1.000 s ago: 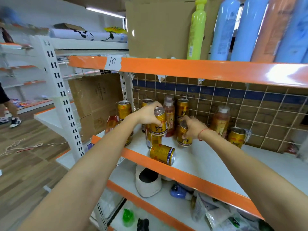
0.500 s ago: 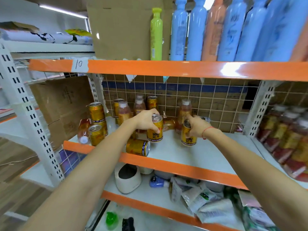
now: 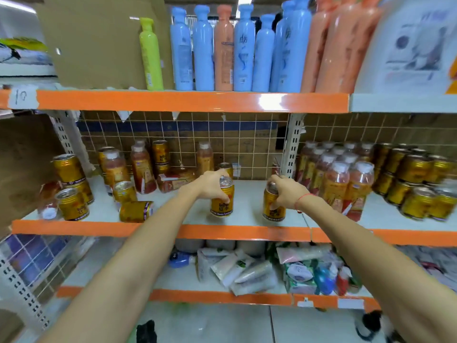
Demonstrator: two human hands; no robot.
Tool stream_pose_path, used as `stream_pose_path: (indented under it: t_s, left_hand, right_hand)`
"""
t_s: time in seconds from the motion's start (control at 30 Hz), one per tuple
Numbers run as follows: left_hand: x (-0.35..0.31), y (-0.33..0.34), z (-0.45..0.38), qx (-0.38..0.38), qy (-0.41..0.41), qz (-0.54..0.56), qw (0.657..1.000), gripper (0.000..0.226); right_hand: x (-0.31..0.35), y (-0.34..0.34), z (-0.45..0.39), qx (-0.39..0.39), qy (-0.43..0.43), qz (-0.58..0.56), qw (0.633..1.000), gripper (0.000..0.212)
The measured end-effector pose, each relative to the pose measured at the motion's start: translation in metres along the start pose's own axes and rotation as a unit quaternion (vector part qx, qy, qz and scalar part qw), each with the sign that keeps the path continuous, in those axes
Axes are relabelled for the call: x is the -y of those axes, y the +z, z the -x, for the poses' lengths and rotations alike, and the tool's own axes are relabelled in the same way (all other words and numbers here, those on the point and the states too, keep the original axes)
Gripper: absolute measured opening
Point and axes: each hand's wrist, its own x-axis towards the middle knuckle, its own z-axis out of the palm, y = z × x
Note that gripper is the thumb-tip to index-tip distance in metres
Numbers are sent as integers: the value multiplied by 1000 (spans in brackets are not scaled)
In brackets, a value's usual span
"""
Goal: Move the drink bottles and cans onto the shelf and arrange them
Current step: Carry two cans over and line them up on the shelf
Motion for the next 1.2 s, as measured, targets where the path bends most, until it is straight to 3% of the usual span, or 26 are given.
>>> stream_pose_path:
  t_s: [0.37,0.5,0.73,0.93,1.2]
  left_hand:
    - [-138,93,-10,38,96,-30,994,66]
    - [-180,115,-23,60,149,-48,986,75]
    - [-249,143,-54,118,223,-33,967,75]
    - [-302,164,-83,123,295,-27,947,75]
    - [-361,198,-116,129,329,-38,935,92]
  right_hand:
    - [-129,-15,127,3,124,5,992,73]
    - [-166,-25,155,-7,166,-8,986,77]
    - [-217,-40,194,-34,240,30,970,75]
    - [-252,-61,211,-49,307,35,950,75]
    - [-291,-89,216,-102,339,16,935,69]
